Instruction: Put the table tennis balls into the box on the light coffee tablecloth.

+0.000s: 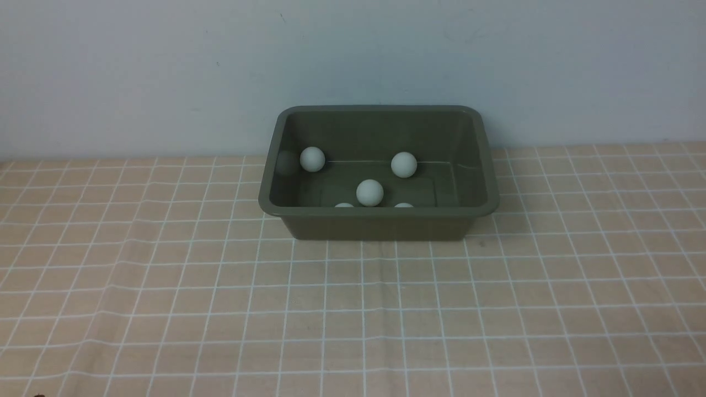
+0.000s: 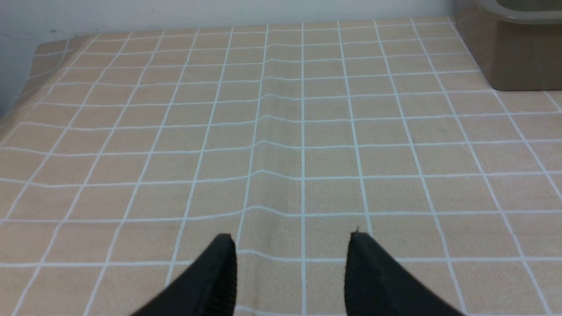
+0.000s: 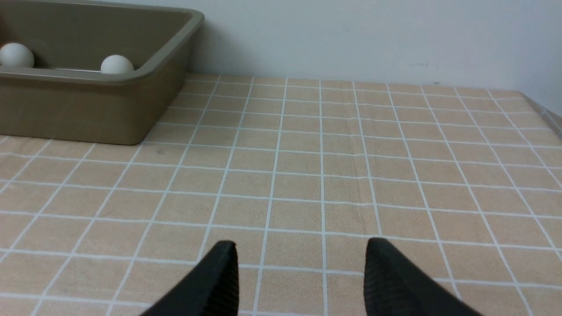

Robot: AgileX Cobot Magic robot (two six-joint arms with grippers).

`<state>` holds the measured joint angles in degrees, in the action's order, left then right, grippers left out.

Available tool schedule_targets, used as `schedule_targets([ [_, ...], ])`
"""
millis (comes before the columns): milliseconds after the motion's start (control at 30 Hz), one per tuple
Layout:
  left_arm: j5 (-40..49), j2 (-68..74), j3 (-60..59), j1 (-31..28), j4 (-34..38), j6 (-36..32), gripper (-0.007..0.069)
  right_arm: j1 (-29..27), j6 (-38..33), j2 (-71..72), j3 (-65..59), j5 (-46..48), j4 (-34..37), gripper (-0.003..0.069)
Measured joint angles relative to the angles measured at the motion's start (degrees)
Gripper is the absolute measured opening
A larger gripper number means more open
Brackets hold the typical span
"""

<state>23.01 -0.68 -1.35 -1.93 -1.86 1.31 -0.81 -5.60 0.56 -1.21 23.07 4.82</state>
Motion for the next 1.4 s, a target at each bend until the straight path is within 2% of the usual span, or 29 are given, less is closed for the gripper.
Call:
schedule_targets([
  [300,0.18,0.00,0.00,-0.06,-0.07,-2.70,0.0276,0.00,0.00,0.00,0.00,0.00,0.00,0.0365],
  [1400,0.18,0.00,0.00,-0.10,-0.02,-2.69,0.0276,0.00,0.00,0.00,0.00,0.00,0.00,0.0365],
])
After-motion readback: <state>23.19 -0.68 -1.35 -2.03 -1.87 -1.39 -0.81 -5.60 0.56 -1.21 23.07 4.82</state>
